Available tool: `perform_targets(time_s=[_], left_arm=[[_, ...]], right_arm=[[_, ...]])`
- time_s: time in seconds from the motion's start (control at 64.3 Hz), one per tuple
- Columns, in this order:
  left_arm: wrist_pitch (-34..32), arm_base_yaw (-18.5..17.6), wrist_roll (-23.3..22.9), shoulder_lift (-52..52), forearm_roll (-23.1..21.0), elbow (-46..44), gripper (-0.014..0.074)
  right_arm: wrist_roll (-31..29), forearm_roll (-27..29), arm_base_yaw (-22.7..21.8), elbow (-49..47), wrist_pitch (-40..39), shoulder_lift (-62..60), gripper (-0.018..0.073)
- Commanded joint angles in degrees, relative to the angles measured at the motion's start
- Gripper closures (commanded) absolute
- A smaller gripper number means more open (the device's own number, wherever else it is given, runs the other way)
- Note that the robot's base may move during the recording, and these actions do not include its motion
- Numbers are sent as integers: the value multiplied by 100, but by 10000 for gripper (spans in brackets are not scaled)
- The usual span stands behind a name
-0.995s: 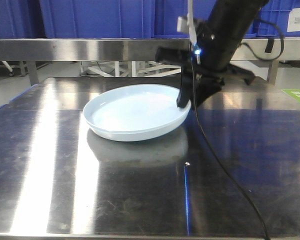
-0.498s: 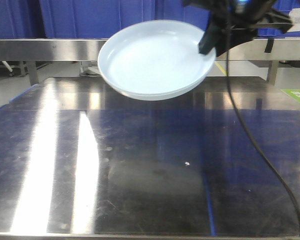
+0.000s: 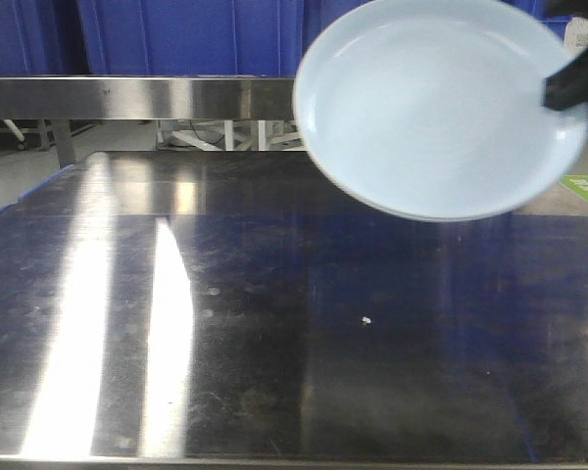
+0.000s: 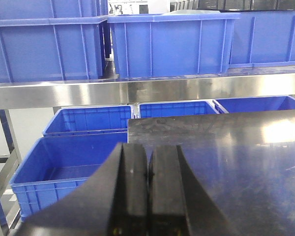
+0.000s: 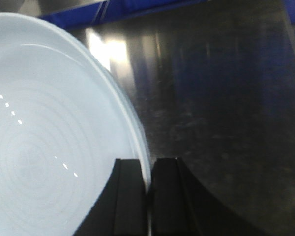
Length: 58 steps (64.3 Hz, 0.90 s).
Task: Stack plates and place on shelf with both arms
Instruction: 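Grasp the stacked plates with the right gripper and lift them up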
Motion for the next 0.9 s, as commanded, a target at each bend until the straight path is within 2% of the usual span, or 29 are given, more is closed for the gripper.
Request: perform_targets(time_s=[0.0,0.249,0.544,0.887], left_arm=[[-506,9,-21,28,-43,-157,514],[-506,9,-21,28,-43,-157,514],[-506,9,-21,28,-43,-157,514],[-506,9,-21,28,-43,-157,514]], right_arm=[[-87,67,-204,222,-883,-561,529],[-864,62,-348,901,-897,-1763,529],[-1387,62,-348,1247,-565,-3133,529],[-1439,62,-348,1253,-314,-3597,529]])
